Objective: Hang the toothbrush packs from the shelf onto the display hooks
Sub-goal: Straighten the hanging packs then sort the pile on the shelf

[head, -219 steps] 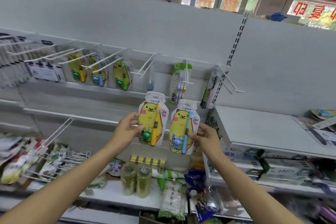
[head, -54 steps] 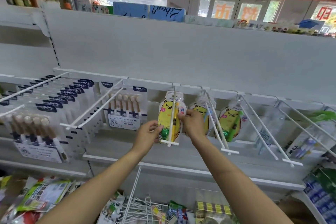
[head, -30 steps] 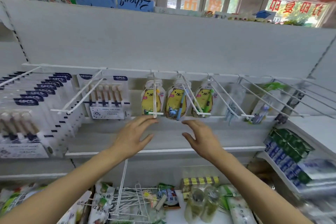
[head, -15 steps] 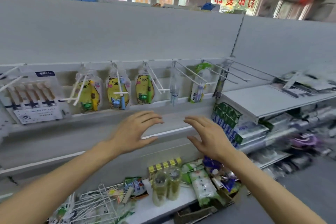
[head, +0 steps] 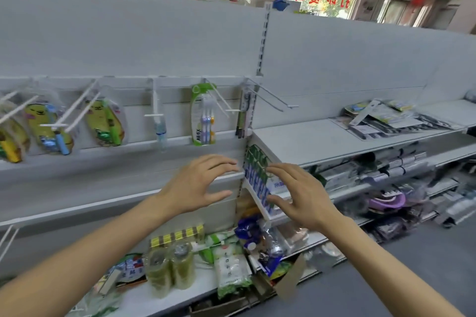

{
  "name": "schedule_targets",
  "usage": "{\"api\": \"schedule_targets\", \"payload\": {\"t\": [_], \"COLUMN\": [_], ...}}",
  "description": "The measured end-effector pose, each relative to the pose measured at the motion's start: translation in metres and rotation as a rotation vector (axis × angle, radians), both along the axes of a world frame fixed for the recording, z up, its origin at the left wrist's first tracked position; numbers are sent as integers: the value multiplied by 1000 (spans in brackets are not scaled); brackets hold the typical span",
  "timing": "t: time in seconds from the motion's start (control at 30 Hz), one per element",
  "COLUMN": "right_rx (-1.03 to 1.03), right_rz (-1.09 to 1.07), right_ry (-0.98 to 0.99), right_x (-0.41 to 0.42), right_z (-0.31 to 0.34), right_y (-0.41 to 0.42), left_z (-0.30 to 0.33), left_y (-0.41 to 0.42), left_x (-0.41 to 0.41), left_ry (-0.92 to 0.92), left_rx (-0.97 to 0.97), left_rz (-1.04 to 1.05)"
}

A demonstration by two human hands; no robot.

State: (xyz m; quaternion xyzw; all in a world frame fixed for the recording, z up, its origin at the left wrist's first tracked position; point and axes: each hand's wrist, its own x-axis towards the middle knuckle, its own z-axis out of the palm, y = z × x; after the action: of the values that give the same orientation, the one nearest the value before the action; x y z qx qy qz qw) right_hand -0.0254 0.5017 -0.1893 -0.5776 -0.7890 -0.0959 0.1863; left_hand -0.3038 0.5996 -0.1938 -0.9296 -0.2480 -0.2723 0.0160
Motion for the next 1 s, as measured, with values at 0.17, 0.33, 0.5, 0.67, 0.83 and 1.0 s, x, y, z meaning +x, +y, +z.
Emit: {"api": "schedule_targets", "payload": {"t": [0.17,0.33,0.5,0.67,0.83,1.0], "right_rx": [-9,-15,-29,-32,-26,-18], "right_rz": [-2,-20,-56,-107,-159,-213], "right_ry": [17,36,57,73,42,31], "right_x": [82,155,229,298,374,467], "right_z": [-2,-7,-14,-15,-12,-13], "right_y": [11,40,81,109,135,172], "left_z": [-3,-12,-24,-28,-24,-27], "left_y": [19,60,112,154,186,218], "left_x": [84,165,248,320,386,476], "left_ry": [-2,-8,-32,-27,-31,-48], "left_rx": [-46,-74,-107,-151,-176,-215], "left_rz": [-16,-34,-62,-53,-16,36]}}
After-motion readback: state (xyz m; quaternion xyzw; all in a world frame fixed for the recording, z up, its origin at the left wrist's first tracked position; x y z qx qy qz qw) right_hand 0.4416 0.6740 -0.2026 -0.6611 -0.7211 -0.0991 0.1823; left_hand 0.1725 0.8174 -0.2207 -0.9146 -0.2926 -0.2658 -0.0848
